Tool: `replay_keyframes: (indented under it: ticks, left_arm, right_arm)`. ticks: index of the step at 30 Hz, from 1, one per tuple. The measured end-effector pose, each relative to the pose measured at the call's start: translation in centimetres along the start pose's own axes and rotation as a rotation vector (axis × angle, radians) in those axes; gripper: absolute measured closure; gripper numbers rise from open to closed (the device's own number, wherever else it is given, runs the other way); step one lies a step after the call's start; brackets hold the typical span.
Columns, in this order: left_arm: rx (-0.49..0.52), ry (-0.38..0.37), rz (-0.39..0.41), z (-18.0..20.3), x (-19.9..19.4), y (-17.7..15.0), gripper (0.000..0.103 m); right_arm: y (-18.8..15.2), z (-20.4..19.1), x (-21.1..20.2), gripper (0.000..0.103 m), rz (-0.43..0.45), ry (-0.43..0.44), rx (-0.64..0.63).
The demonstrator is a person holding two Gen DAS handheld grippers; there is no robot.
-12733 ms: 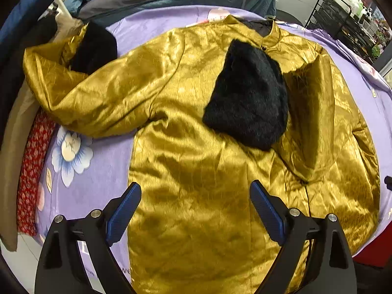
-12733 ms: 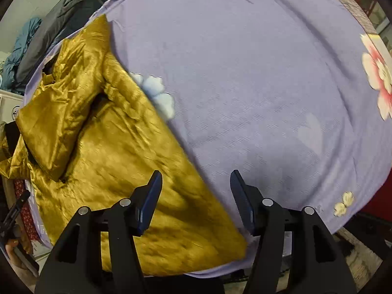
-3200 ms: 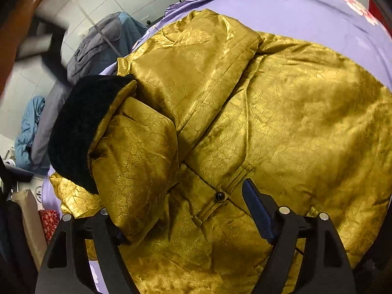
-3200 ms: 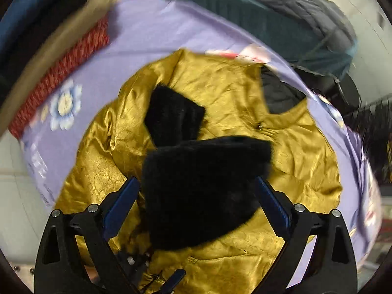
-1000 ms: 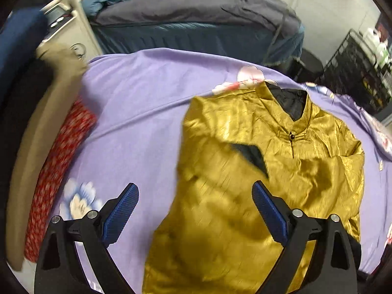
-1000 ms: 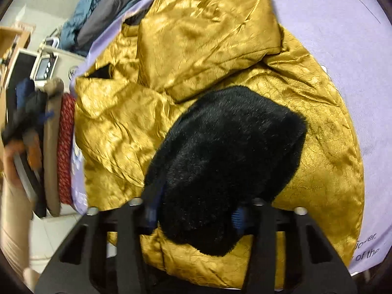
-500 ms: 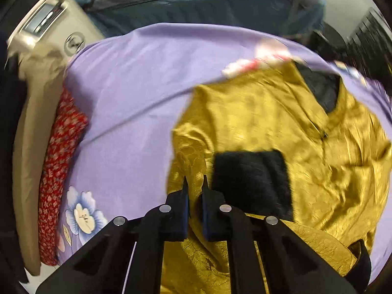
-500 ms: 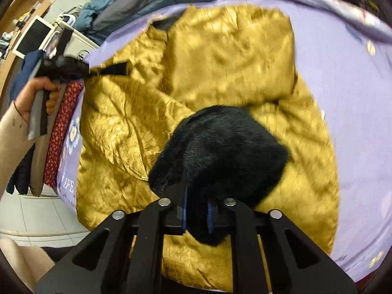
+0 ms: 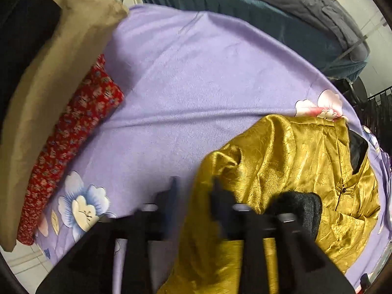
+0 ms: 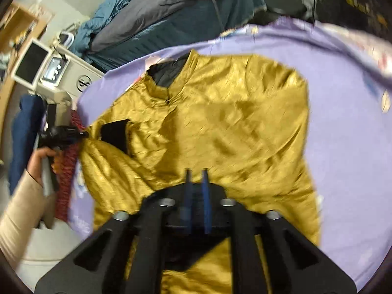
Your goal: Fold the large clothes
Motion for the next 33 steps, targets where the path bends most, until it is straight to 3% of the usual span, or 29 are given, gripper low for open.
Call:
replay_keyframes:
  ticks: [1, 2, 8, 11, 13, 15, 16, 17, 18, 24, 30, 33]
  left_arm:
    - [0.018, 0.009, 0.034, -0.1, -0.8, 0.0, 0.042]
    - [0.044, 0.024, 0.068, -0.1, -1.6, -0.1, 0.039]
    - [0.254, 0.057, 0.268, 1.8, -7.3, -2.9, 0.025]
    - [0.321, 0.023, 0.286, 2.9, -8.9, -5.0, 0.025]
    - [0.367, 0.016, 0.278, 4.1, -9.3, -6.5, 0.025]
    - [0.379, 0.000, 0.275, 4.9, -9.7, -7.6, 0.025]
    - [0.384, -0.005, 0.275, 5.2, -9.8, -8.0, 0.025]
    - [0.389, -0.007, 0.270, 5.4, -9.9, -8.3, 0.025]
    - [0.391, -0.007, 0.268, 5.5, -10.0, -8.7, 0.025]
    - [0.371, -0.016, 0.298, 5.5, -11.4, -8.8, 0.025]
    - [0.287, -0.020, 0.333, 4.6, -13.1, -7.8, 0.025]
    - [0.268, -0.019, 0.333, 4.5, -12.9, -7.7, 0.025]
  right_arm:
    - [-1.0, 0.3, 0.0, 0.032, -0.004, -0.016, 0.022]
    - [-1.8, 0.2, -0.3, 0.030, 0.004, -0.023, 0.037]
    - [-9.2, -0.4, -0.7, 0.030, -0.138, 0.054, 0.122]
    - [-11.8, -1.0, -0.5, 0.030, -0.199, 0.103, 0.153]
    - [-13.1, -1.4, 0.3, 0.033, -0.227, 0.108, 0.148]
    - [-13.6, -1.6, 1.7, 0.050, -0.235, 0.107, 0.142]
    - [-13.4, -1.7, 2.2, 0.056, -0.232, 0.108, 0.145]
    - [-13.2, -1.9, 2.9, 0.074, -0.236, 0.110, 0.151]
    - [-12.9, -2.3, 3.3, 0.085, -0.239, 0.129, 0.149]
    - [-8.2, -8.5, 0.9, 0.093, -0.120, 0.189, -0.132]
    - [-0.4, -16.2, -6.2, 0.094, 0.120, 0.319, -0.370]
    - [1.8, -17.3, -7.8, 0.094, 0.193, 0.304, -0.510]
Point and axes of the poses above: each gripper's, at about its wrist camera, not at the fingertips, and x roughly the way its jaws point, z to its right, y to its top, the point moved 5 cm from there along x, roughly the way its jaws point, and after that the axes turned 14 degrees about z, right-handed, at the moved point
